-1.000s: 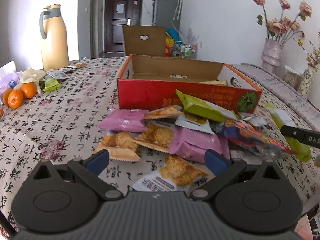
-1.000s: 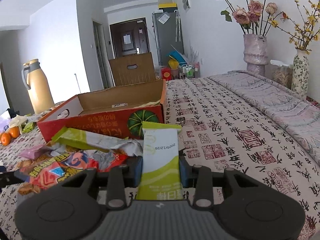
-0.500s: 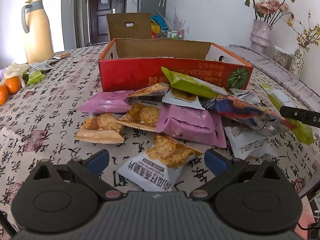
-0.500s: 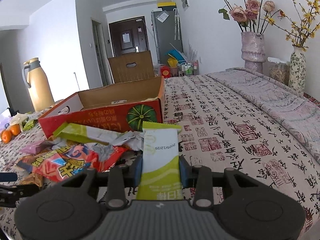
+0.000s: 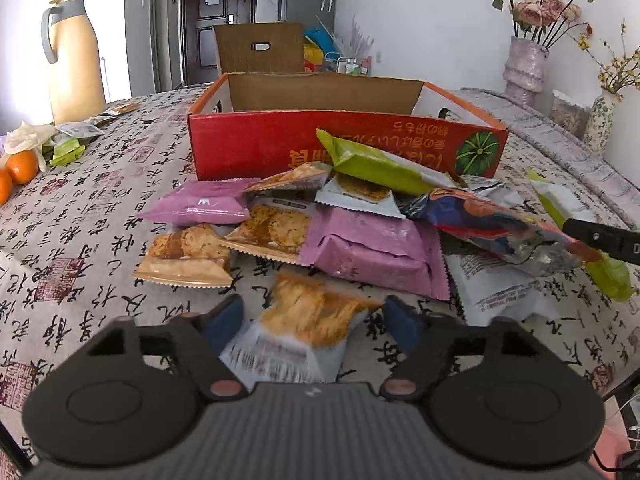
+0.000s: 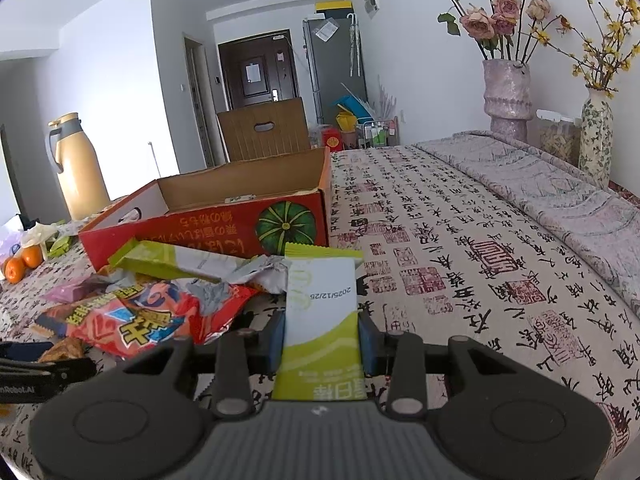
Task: Organize snacks
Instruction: 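Grasp the white-and-green stick packet with the right tool while the left tool grasps a cracker packet, then carry both packets over the box and open both tools inside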
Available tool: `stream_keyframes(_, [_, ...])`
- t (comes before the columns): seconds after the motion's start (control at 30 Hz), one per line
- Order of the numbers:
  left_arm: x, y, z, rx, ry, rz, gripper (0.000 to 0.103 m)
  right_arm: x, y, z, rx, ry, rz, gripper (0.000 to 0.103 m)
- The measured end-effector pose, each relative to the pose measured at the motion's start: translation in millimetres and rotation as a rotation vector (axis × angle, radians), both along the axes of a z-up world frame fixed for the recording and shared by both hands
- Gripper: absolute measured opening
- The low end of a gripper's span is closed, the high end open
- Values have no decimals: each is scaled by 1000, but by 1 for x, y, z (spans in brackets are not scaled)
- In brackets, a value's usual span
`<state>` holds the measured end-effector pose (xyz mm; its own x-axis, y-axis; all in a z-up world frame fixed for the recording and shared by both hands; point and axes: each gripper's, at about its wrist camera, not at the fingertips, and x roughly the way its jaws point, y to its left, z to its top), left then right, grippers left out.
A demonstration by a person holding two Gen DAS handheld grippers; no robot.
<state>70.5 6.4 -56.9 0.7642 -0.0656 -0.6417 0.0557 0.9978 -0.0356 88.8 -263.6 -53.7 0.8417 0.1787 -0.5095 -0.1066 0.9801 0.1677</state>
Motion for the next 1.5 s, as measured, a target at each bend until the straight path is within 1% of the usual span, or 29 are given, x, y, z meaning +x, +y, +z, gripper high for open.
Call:
stream_keyframes(0.07, [-3, -1, 1, 4, -2, 1, 64, -1, 1, 0, 1, -1, 2, 36])
stream_keyframes(0.2, [-9, -4, 1, 14, -7, -3, 63, -3, 2, 0, 1, 0, 8, 36])
stream_keyframes(0.33, [-14, -5, 2, 18, -14, -10, 59, -3, 2, 0, 1, 0, 8, 36])
stream_keyframes(0.63, [-22, -6, 9, 21, -40, -13, 57, -11, 2, 2, 3, -11, 8, 36])
stream_keyframes(0.83, [-28, -5, 20, 20, -76, -7, 56, -15, 2, 7, 5, -26, 7, 36])
stream_keyframes(0.9, [-29, -4, 24, 18, -88, -3, 54, -16, 3, 9, 5, -30, 9, 36])
stream_keyframes(1.13, [-28, -1, 35, 6, -125, 8, 51, -15, 6, 12, 6, -39, 21, 37])
stream_keyframes(1.33, [-25, -1, 44, 1, -150, 12, 51, -12, 7, 13, 6, -46, 23, 37])
stream_keyframes(1.5, [-21, -3, 57, -1, -190, 13, 51, -8, 9, 17, 7, -64, 27, 37])
